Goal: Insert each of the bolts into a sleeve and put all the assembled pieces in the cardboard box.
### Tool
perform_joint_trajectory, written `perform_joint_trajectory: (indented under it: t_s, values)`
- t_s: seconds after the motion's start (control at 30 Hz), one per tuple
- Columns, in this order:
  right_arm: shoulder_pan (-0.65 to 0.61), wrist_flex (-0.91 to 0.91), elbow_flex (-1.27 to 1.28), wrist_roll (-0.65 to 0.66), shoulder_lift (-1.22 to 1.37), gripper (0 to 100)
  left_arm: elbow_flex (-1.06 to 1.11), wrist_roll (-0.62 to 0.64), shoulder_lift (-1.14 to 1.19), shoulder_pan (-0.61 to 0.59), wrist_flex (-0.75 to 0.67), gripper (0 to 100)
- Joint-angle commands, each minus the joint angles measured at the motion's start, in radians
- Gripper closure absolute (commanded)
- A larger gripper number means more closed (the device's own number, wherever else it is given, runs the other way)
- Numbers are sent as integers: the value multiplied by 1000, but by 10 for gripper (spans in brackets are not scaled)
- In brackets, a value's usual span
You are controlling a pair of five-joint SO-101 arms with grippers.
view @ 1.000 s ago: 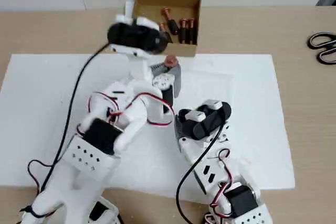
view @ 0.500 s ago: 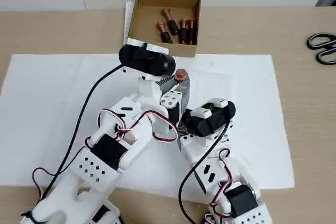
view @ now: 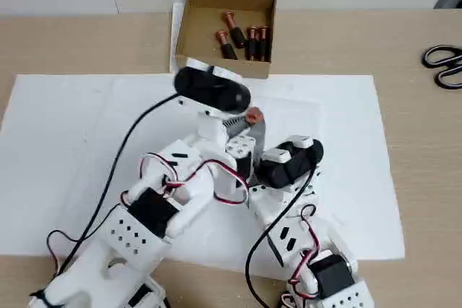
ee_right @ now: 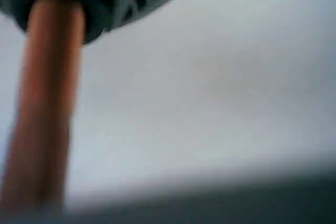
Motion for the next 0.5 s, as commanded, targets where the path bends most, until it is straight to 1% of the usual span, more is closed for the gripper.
perform_joint_trajectory:
  t_s: [0.0,0.1,0.47]
  values:
    - [-8,-24,-2,-9,-8,995,-45,0,-25,5,5,994]
    - [-8,-28,14,-9,-8,995,-44,0,-21,5,6,994]
    - [-8,-28,14,-9,-8,995,-45,-5,-18,6,126,994]
